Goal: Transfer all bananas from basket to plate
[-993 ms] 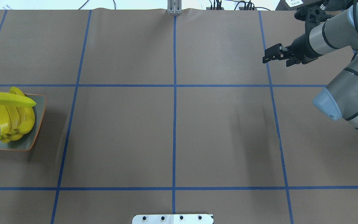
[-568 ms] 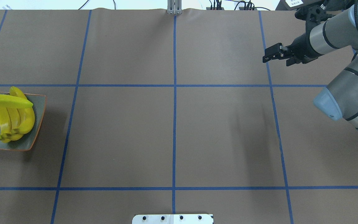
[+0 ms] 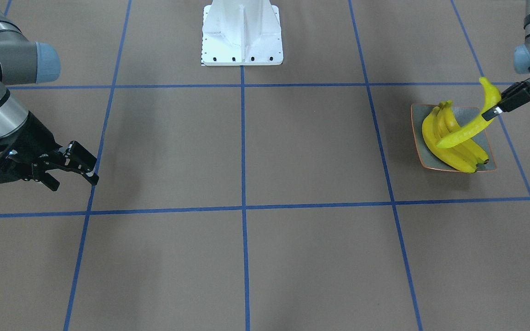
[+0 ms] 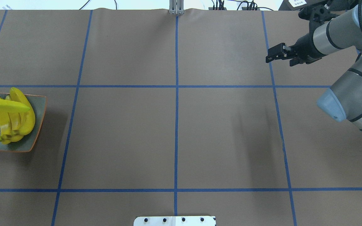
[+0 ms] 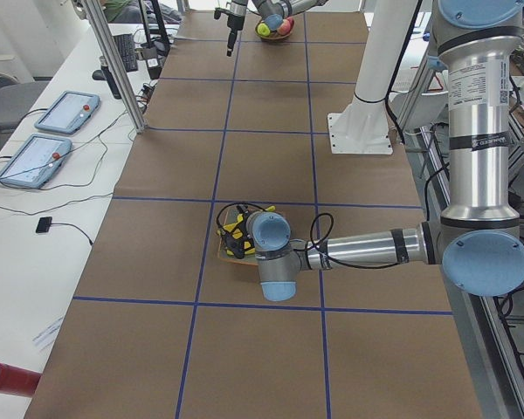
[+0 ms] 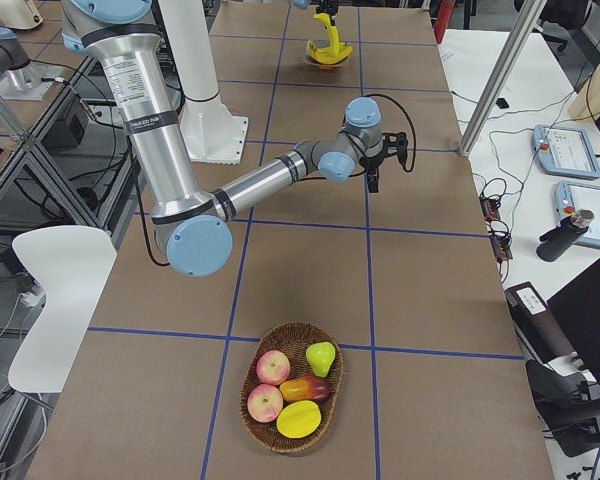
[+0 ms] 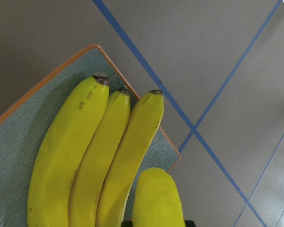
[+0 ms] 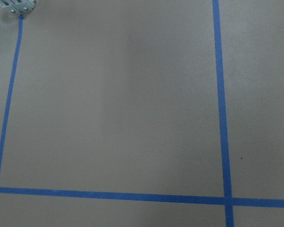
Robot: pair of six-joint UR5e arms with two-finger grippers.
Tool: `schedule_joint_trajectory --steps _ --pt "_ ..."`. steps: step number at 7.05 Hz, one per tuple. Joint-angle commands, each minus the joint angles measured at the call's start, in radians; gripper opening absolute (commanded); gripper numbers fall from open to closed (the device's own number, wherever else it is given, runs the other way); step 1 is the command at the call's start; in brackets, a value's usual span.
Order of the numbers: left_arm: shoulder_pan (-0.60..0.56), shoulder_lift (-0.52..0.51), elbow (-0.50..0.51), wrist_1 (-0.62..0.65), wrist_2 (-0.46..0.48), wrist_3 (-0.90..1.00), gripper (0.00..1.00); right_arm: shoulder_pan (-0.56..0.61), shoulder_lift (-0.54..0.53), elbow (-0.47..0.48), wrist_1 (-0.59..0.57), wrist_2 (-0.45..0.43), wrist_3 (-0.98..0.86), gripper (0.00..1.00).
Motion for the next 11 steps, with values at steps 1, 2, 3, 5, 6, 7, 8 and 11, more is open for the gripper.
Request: schedule_joint_trajectory --steps 1,2,3,5,6,7,8,11 --pt "0.003 -0.008 0.049 -0.082 -0.014 -0.076 0.0 0.0 0.0 0.0 0.0 -0.002 0.0 1.0" --pt "0.003 -0.015 0.098 -0.14 -0.016 -0.087 0.0 0.0 0.0 0.0 0.0 -0.002 0.0 1.0" --pt "0.005 -0.019 0.129 -0.173 -0.016 -0.087 0.0 0.0 0.0 0.0 0.0 -0.005 0.0 1.0" --pt "0.006 -0.027 0.129 -0.197 -0.016 -0.127 0.0 0.0 0.0 0.0 0.0 -0.015 0.0 1.0" --pt "0.006 -0.042 0.128 -0.226 -0.016 -0.179 0.0 0.0 0.0 0.0 0.0 -0.015 0.0 1.0" --pt "0.006 -0.068 0.128 -0.246 -0.016 -0.238 0.0 0.0 0.0 0.0 0.0 -0.015 0.0 1.0" --pt "0.006 -0.074 0.129 -0.248 -0.016 -0.248 0.0 0.0 -0.002 0.0 0.0 -0.015 0.0 1.0" --pt "0.006 -0.074 0.161 -0.248 -0.016 -0.25 0.0 -0.009 -0.005 0.0 0.0 -0.025 0.0 1.0"
